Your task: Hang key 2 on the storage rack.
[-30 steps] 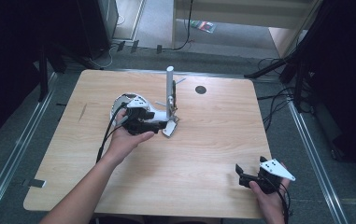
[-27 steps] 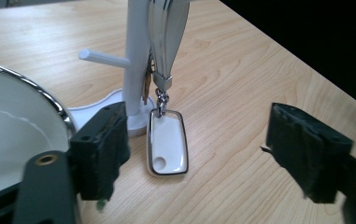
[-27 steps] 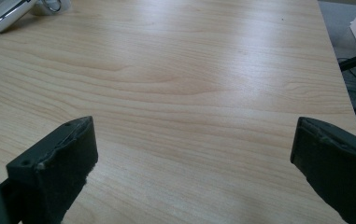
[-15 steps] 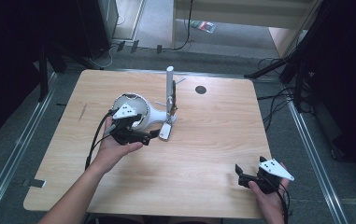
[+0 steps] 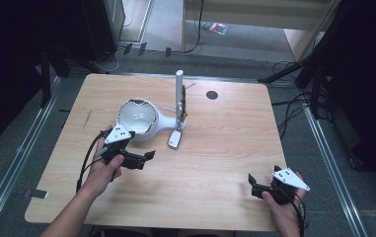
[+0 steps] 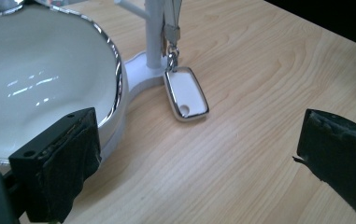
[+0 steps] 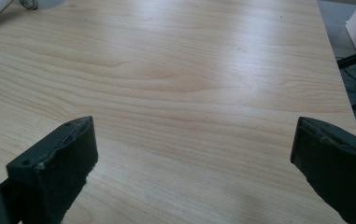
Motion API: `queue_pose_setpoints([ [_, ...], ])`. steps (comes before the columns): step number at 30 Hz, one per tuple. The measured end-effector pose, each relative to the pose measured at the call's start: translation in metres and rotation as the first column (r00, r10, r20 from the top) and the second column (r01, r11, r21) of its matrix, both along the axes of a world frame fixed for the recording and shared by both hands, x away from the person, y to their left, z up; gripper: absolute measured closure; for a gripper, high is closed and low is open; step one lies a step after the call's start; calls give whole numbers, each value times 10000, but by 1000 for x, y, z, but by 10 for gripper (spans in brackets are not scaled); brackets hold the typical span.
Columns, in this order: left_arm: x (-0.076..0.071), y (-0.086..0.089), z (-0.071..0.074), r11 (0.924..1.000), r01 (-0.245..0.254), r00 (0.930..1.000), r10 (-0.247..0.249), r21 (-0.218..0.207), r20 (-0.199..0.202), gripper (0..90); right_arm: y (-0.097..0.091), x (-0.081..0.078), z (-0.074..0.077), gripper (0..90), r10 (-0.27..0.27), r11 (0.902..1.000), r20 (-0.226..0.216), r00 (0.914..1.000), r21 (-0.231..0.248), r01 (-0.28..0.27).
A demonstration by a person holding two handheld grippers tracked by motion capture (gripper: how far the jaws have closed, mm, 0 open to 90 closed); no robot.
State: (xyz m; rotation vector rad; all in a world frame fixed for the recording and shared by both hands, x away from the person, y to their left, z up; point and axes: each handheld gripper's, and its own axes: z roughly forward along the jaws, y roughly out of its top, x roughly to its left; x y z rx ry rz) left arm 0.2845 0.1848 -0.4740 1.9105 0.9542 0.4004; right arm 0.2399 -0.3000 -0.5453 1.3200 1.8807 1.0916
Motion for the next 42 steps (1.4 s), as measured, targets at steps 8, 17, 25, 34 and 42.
queue_pose_setpoints([
  [8,-13,20,-10,9991,-381,9993,381,-193,6,1,0,0,0,4,4,10000,-10,10000,-57,-4],
  [17,-25,42,-24,9951,-952,9954,953,-273,15,1,1,1,-1,4,-11,9999,-15,10000,-115,11],
  [25,-36,63,-31,9889,-1369,9905,1375,-577,75,1,1,1,-1,4,-20,9999,-16,10000,-127,20],
  [34,-48,93,-41,9767,-2065,9780,2078,-592,169,1,2,1,-1,4,-45,9999,-25,10000,-142,44],
  [42,-58,120,-49,9585,-2795,9596,2808,-554,177,1,2,1,-1,5,-97,9998,-51,9999,-185,96],
])
